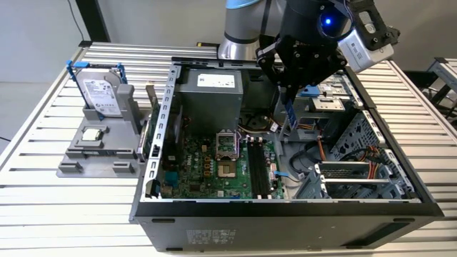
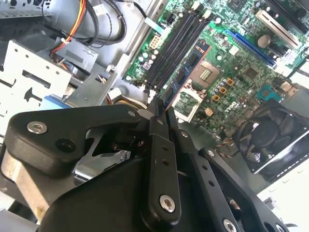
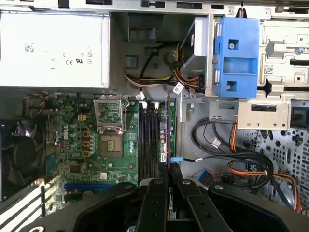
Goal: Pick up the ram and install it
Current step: 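Insert the ram into the slot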
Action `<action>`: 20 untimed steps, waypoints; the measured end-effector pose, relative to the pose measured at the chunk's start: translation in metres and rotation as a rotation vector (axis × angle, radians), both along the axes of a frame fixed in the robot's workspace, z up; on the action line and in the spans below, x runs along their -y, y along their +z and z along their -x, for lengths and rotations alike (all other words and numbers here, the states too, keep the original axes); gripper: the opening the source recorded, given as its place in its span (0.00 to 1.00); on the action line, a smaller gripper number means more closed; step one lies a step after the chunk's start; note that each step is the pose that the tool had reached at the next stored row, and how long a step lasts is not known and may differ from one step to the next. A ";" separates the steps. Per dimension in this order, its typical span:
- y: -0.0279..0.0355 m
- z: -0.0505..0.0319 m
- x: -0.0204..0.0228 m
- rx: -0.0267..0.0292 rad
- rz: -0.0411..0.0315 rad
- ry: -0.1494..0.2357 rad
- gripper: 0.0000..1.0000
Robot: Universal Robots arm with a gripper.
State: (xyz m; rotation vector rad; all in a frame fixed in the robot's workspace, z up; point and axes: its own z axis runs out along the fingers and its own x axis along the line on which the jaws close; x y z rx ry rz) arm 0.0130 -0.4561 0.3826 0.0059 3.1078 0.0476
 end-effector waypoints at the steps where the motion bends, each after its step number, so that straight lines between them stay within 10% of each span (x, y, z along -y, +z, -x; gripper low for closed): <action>1: 0.0000 0.0000 0.0000 0.0000 0.0000 -0.001 0.00; 20: -0.0211 -0.0096 0.0000 -0.0005 -0.0001 -0.012 0.00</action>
